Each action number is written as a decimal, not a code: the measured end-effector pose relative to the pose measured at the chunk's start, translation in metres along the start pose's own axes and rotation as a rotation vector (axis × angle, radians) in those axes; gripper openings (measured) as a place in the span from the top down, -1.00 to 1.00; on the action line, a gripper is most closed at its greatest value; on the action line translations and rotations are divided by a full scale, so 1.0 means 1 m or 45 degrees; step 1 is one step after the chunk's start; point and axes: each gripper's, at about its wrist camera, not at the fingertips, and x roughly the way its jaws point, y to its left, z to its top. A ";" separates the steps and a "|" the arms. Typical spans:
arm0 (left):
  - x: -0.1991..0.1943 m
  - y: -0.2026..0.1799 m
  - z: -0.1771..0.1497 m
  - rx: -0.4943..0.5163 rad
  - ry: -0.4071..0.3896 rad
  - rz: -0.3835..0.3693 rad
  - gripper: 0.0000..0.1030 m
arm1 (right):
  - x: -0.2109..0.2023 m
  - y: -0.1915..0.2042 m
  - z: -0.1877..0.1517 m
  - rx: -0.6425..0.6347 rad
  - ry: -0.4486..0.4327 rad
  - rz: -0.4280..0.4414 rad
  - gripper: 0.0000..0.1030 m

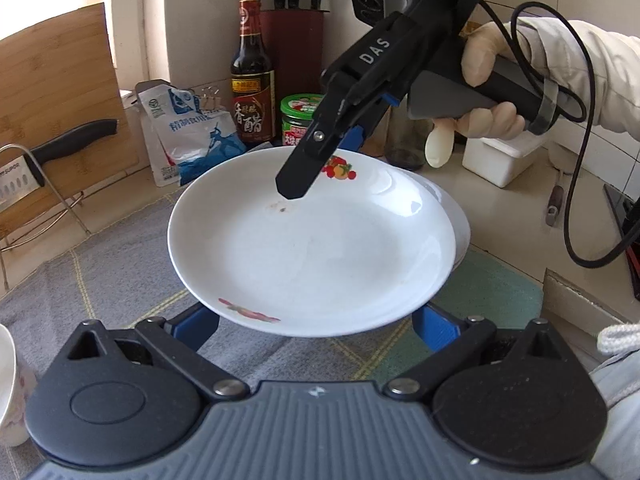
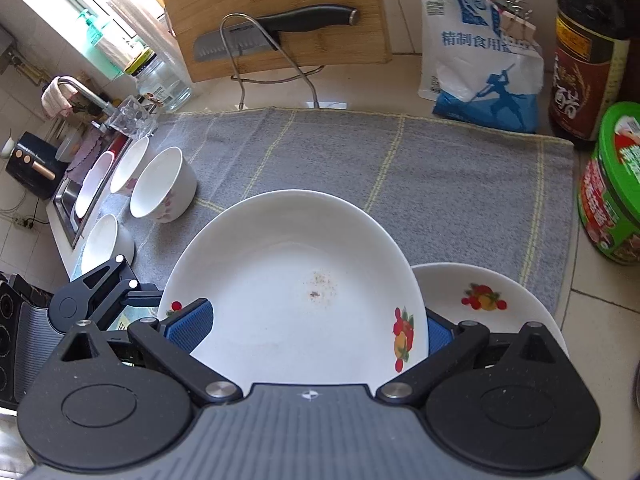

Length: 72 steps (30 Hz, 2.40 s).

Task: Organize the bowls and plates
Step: 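Lift the flower-print plate with the right tool and carry it toward the stacked plates, then lower the plate onto the stacked plates and open the right tool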

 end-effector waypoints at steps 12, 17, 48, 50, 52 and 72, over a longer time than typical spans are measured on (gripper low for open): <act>0.024 -0.016 0.011 0.082 0.037 -0.109 -0.98 | -0.017 -0.029 -0.029 0.120 -0.047 -0.058 -1.00; 0.031 -0.019 0.013 0.104 0.048 -0.131 -0.98 | -0.019 -0.038 -0.037 0.152 -0.047 -0.077 -1.00; 0.068 -0.024 0.022 0.128 0.114 -0.197 -0.98 | -0.028 -0.070 -0.056 0.255 -0.069 -0.127 -1.00; 0.069 -0.024 0.021 0.125 0.116 -0.201 -0.98 | -0.029 -0.071 -0.057 0.261 -0.070 -0.126 -1.00; 0.069 -0.024 0.022 0.123 0.118 -0.205 -0.98 | -0.029 -0.072 -0.058 0.269 -0.071 -0.127 -1.00; 0.072 -0.023 0.022 0.152 0.104 -0.191 -0.98 | -0.043 -0.069 -0.069 0.290 -0.101 -0.171 -1.00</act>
